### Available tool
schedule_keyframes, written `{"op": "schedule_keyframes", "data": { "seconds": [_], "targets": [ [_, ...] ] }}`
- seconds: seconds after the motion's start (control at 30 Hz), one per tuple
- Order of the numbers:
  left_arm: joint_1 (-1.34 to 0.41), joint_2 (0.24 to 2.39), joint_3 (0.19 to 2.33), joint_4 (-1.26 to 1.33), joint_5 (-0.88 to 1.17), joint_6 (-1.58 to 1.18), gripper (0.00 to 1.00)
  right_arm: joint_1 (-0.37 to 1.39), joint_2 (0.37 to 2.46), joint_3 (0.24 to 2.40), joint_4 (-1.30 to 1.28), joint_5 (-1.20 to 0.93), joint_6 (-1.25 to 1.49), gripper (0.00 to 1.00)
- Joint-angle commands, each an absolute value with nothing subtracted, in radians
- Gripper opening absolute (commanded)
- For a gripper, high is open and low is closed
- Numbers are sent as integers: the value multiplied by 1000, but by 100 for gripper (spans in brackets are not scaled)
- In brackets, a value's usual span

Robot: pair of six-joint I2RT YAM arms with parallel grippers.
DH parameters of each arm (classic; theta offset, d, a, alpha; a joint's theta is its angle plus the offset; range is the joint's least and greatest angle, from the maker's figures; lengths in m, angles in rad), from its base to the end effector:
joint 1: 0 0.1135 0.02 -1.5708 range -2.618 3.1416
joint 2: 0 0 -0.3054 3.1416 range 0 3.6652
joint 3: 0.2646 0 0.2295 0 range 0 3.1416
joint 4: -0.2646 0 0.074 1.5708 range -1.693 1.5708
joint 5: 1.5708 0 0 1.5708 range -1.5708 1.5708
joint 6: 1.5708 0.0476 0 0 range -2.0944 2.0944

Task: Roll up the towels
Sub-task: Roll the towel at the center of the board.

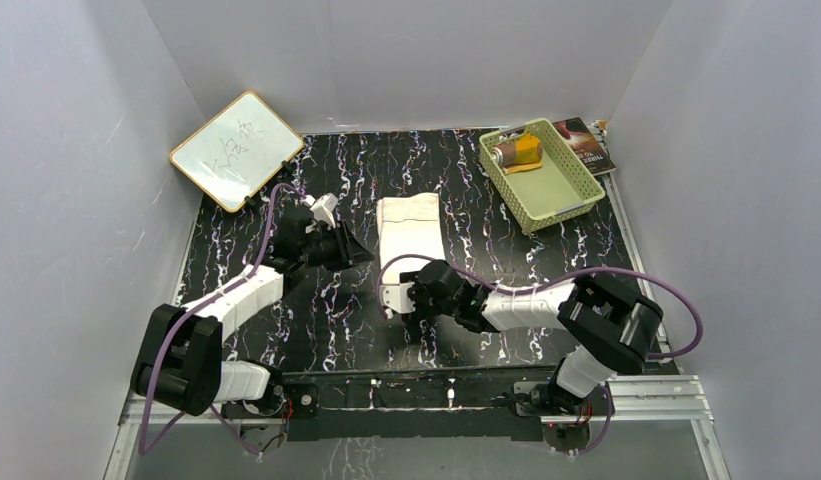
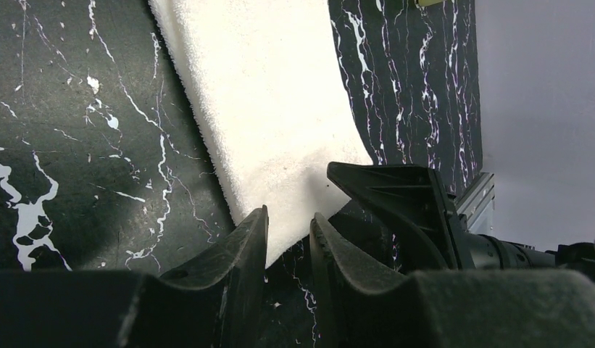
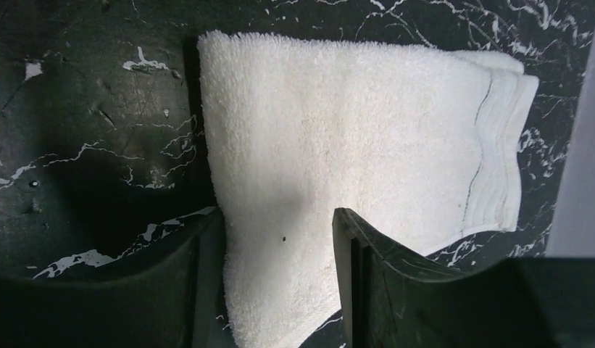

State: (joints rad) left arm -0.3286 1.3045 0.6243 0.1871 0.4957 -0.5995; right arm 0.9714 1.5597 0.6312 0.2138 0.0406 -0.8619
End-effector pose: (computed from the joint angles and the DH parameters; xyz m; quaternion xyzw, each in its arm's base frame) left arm 0.2309 -0.1026 0.2606 0.0124 0.8414 -0.4109 0.3506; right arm 0.1647 0.2377 0.1978 -0.7167 0.5602 0.0043 0.4154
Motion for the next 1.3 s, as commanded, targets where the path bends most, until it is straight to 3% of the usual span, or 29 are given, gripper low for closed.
{"op": "schedule_keyframes", "data": {
  "seconds": [0.0,0.13,0.27,0.37,0.53,0.87,1.07,1.27],
  "targets": [
    [-319,1308,630,196,535,-601,26,939,1598,682,170,-24,-840,46],
    [-316,1304,639,179,543,-596,26,934,1618,721,108,-51,-814,29],
    [-298,1293,662,123,551,-567,26,919,1605,794,3,-168,-746,21],
    [-264,1286,688,72,583,-544,26,893,1608,885,-126,-284,-671,0],
    [-226,1268,719,3,627,-512,26,808,1691,1049,-342,-512,-484,0],
    [-222,1243,738,-46,669,-502,26,765,1820,1205,-476,-689,-238,0],
    [-223,1246,725,-42,696,-503,25,686,2011,1403,-722,-967,-273,0],
    [-224,1236,728,-52,716,-506,21,675,2068,1426,-726,-1036,-306,0]
  ]
}}
